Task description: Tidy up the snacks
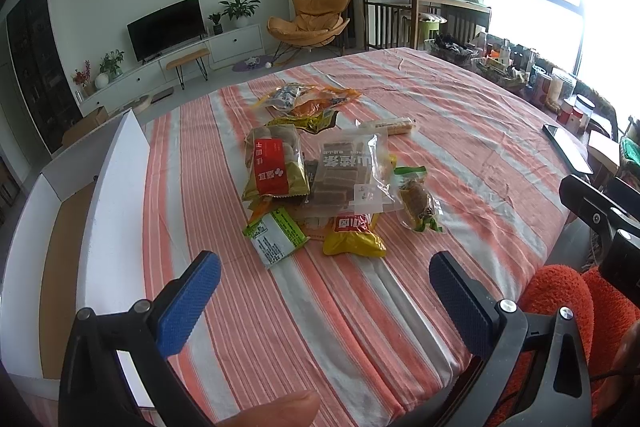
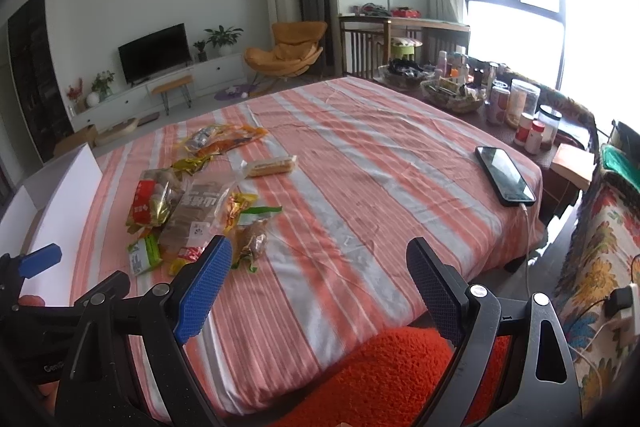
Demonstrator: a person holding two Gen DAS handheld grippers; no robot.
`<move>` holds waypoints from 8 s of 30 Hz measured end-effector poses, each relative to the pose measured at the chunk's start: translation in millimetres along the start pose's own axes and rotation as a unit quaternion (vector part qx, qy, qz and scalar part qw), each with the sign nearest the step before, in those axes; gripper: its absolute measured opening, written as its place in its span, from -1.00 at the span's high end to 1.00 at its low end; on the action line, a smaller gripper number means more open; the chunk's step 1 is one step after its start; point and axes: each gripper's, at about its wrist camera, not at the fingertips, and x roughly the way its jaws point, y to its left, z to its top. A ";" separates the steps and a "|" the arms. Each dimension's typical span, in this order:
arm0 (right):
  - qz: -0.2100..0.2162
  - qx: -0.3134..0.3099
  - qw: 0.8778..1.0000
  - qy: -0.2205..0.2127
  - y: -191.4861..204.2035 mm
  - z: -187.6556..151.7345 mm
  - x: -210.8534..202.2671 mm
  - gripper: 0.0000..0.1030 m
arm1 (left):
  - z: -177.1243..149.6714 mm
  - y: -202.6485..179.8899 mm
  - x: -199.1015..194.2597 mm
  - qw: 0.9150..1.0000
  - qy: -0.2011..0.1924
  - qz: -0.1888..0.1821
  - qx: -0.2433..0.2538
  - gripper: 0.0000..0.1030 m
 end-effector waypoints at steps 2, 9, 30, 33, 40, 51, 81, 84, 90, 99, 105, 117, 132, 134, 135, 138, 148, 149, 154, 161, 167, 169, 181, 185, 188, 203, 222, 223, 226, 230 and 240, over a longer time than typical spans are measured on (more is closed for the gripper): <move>0.000 0.000 1.000 0.000 -0.2 -0.1 0.1 -0.77 | 0.9 -0.9 0.0 1.000 0.001 0.001 0.001 -1.00; 0.001 0.001 1.000 0.001 -0.2 -1.0 0.5 -0.77 | 0.8 -1.3 0.4 1.000 0.004 0.001 0.000 -1.00; 0.000 0.010 1.000 0.014 -2.7 -6.9 5.4 -0.77 | 0.2 -0.5 10.5 1.000 0.028 0.001 0.001 -1.00; 0.003 0.013 1.000 0.022 -3.3 -6.1 8.2 -0.77 | -2.4 -1.0 20.2 0.999 0.044 0.010 0.007 -1.00; 0.003 0.028 0.998 0.048 -9.6 -9.7 16.4 -0.77 | -19.8 11.6 52.3 0.995 0.099 0.013 -0.014 -1.00; 0.009 0.016 0.997 0.071 -5.7 -12.4 33.5 -0.77 | -32.2 23.1 107.7 0.986 0.165 0.016 -0.023 -1.00; -0.053 0.020 0.988 0.143 -5.3 -3.3 196.1 -0.79 | 98.0 65.8 158.5 0.990 0.133 -0.030 -0.033 -0.91; -0.053 0.019 0.988 0.142 -4.9 -4.1 195.5 -0.79 | 112.2 70.3 197.0 0.986 0.160 -0.003 -0.046 -0.57; -0.053 0.019 0.988 0.142 -5.1 -4.5 195.5 -0.79 | 102.3 82.6 179.3 0.984 0.147 -0.051 -0.083 0.13; -0.054 0.019 0.988 0.141 -5.5 -5.2 195.3 -0.79 | 9.0 97.1 94.6 0.980 0.158 -0.057 -0.106 0.12; -0.054 0.019 0.988 0.141 -5.6 -5.9 195.1 -0.79 | -21.6 75.1 87.4 0.984 0.156 -0.068 -0.053 -0.69; -0.004 0.071 0.989 0.130 -23.6 -1.6 189.0 -0.80 | -35.1 89.6 112.4 0.978 0.181 -0.043 -0.093 -0.67; 0.167 -0.100 0.944 0.265 69.8 9.9 203.4 -0.39 | -32.6 94.6 103.3 0.985 0.154 -0.035 -0.064 -0.18; 0.146 -0.109 0.947 0.264 69.3 12.4 206.0 0.05 | -38.3 101.2 94.5 0.984 0.150 -0.048 -0.080 -0.17; 0.155 -0.089 0.947 0.268 62.3 13.9 206.6 0.05 | -41.2 103.7 90.0 0.983 0.149 -0.056 -0.088 -0.17; 0.174 -0.028 0.945 0.277 35.0 12.3 201.3 0.05 | -47.3 106.6 78.4 0.979 0.145 -0.092 -0.114 -0.17; 0.309 0.177 0.896 0.265 -5.6 17.6 160.0 0.16 | -9.2 114.6 23.9 0.965 0.084 -0.182 -0.169 -0.17; 0.325 0.186 0.891 0.258 -4.2 22.0 154.4 0.47 | -4.9 122.0 16.2 0.964 0.075 -0.185 -0.177 -0.17; 0.357 0.136 0.893 0.239 29.8 44.9 128.6 0.48 | 2.4 174.3 -20.2 0.966 0.032 -0.141 -0.213 -0.18; 0.198 -0.021 0.929 0.311 53.3 23.1 169.7 -0.02 | -17.8 217.9 -44.9 0.964 0.015 -0.097 -0.248 -0.18; 0.181 -0.187 0.928 0.267 77.3 21.9 154.7 -0.40 | -24.6 220.9 -41.0 0.963 0.020 -0.095 -0.251 -0.18; 0.198 -0.247 0.914 0.255 94.2 17.1 154.3 -0.41 | -22.6 220.5 -37.3 0.961 0.020 -0.105 -0.256 -0.18; 0.188 -0.224 0.908 0.301 87.9 3.3 187.0 -0.10 | -42.5 274.3 -56.0 0.956 0.022 -0.052 -0.286 -0.18; 0.261 -0.090 0.916 0.290 70.9 32.8 170.4 -0.11 | -50.9 304.1 -63.2 0.955 0.020 -0.005 -0.296 -0.18; 0.348 -0.047 0.898 0.266 98.3 65.0 138.0 -0.11 | -56.7 324.0 -63.0 0.953 0.028 0.026 -0.302 -0.18; 0.526 -0.075 0.812 0.240 336.2 79.1 40.2 -0.44 | -74.4 354.0 -63.5 0.937 0.043 0.140 -0.317 -0.65; 0.008 -0.017 0.989 0.145 37.5 -3.2 169.4 -0.59 | -17.0 53.9 92.2 0.990 0.101 -0.091 -0.037 -0.81; -0.001 -0.022 0.990 0.142 33.5 -4.1 172.6 -0.59 | -19.0 53.6 103.3 0.991 0.100 -0.077 -0.034 -0.81; -0.005 -0.001 0.988 0.154 19.6 -10.1 178.2 -0.59 | -28.3 66.0 125.8 0.993 0.099 -0.050 -0.043 -0.81; -0.005 0.009 0.989 0.150 13.5 -15.0 177.6 -0.59 | -33.3 78.8 134.7 0.994 0.089 -0.035 -0.058 -0.81; -0.022 -0.015 0.988 0.150 22.5 -20.0 177.5 -0.70 | -36.9 79.0 140.8 0.995 0.087 -0.013 -0.036 -1.00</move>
